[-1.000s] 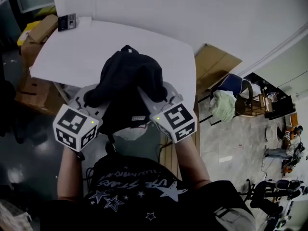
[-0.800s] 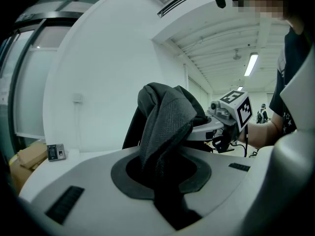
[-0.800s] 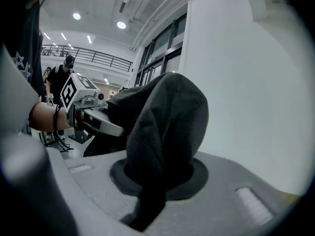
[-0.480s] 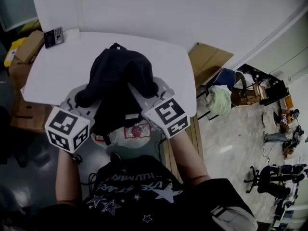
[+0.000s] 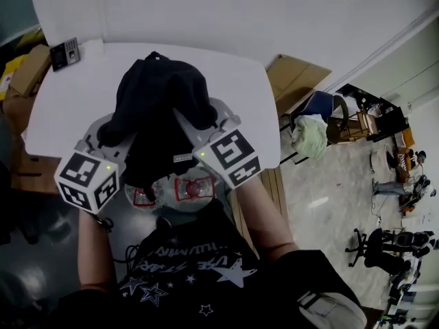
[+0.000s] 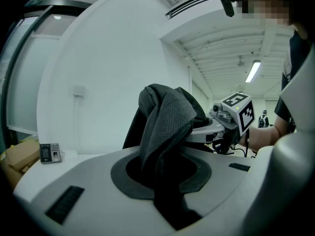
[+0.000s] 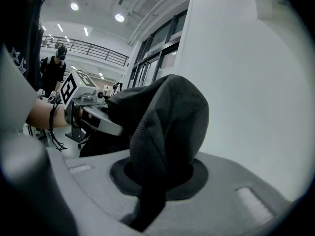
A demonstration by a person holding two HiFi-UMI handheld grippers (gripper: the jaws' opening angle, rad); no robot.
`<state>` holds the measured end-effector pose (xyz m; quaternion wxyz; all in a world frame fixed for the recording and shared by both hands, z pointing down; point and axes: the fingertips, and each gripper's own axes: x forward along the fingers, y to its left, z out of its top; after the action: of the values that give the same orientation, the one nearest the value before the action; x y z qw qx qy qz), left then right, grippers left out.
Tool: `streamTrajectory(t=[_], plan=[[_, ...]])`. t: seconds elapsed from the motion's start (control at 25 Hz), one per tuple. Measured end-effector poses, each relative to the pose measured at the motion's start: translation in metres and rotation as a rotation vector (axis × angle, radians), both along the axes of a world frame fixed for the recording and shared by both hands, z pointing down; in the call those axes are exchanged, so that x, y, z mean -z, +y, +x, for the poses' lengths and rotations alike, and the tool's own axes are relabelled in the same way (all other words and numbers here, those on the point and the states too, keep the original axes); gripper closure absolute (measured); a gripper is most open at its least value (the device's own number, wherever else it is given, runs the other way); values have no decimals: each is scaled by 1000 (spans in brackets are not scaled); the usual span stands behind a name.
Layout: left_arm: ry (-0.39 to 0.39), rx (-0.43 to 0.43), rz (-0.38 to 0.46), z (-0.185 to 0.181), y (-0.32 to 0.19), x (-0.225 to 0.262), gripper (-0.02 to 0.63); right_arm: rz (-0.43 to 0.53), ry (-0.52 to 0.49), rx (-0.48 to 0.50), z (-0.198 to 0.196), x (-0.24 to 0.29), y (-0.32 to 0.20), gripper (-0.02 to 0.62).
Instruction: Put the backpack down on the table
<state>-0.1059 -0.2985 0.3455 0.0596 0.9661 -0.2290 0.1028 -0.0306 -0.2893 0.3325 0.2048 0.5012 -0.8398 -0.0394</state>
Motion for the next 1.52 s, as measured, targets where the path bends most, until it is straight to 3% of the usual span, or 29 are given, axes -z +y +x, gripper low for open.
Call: streamTrajectory(t=[0.8, 1.12, 1.52], plan=[[-21, 345, 15, 52, -118, -10, 532, 3, -28, 338, 52, -7, -144, 541], [-24, 408, 38, 60, -153, -14, 532, 56, -17, 352, 59, -8, -182, 541], [-58, 380, 57, 59, -174, -26, 531, 66, -53, 305, 62, -18, -197, 541]])
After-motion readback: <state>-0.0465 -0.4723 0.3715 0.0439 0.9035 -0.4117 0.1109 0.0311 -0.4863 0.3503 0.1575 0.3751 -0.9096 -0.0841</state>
